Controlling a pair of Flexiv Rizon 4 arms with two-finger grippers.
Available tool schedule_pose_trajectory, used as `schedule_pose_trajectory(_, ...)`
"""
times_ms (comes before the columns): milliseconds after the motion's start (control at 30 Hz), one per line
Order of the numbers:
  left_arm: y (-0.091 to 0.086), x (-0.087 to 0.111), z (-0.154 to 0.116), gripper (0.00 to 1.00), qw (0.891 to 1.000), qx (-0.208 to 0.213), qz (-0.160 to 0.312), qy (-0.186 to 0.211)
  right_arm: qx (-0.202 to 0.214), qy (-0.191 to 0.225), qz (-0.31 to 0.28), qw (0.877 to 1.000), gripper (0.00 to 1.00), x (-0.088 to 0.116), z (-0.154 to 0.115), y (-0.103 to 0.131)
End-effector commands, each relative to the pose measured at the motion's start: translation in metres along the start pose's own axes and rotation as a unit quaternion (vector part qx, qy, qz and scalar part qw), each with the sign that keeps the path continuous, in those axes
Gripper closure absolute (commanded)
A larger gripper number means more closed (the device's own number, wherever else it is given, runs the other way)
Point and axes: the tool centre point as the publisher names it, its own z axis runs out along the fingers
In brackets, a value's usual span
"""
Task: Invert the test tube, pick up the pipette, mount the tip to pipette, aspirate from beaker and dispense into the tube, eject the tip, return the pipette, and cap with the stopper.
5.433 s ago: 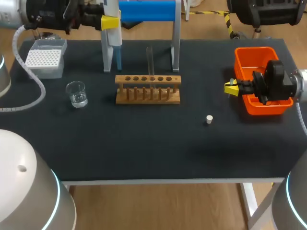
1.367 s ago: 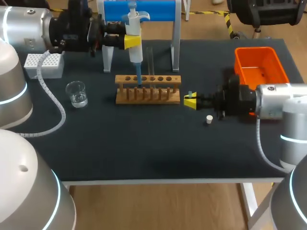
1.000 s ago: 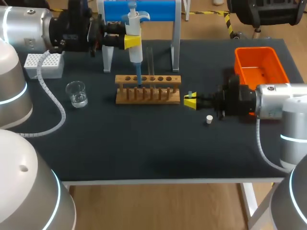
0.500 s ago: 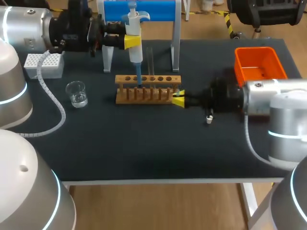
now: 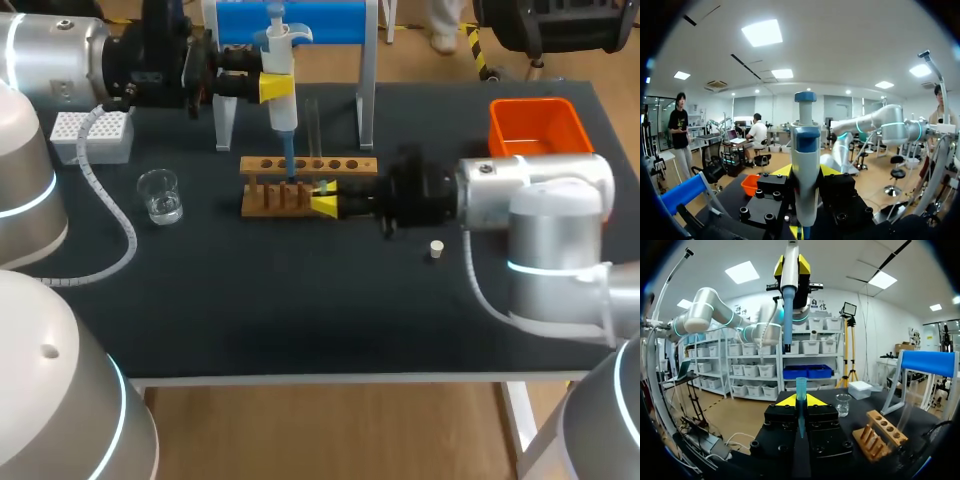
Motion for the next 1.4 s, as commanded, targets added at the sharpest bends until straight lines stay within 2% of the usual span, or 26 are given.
schedule_pose_trajectory(33,0.0,0.0,0.0,1.0,1.0,0.0,0.001,-0.001,0.003,0.005,0.0,1.0,1.0,-0.003,0.01,-0.002)
schedule_pose_trajectory(867,0.0,0.0,0.0,1.0,1.0,0.0,0.001,-0.001,0.003,0.005,0.0,1.0,1.0,-0.003,0.01,-0.002)
schedule_pose_trajectory(1400,0.0,0.0,0.0,1.0,1.0,0.0,0.001,-0.001,-0.013,0.002,0.009,1.0,1.0,0.013,0.043,-0.001)
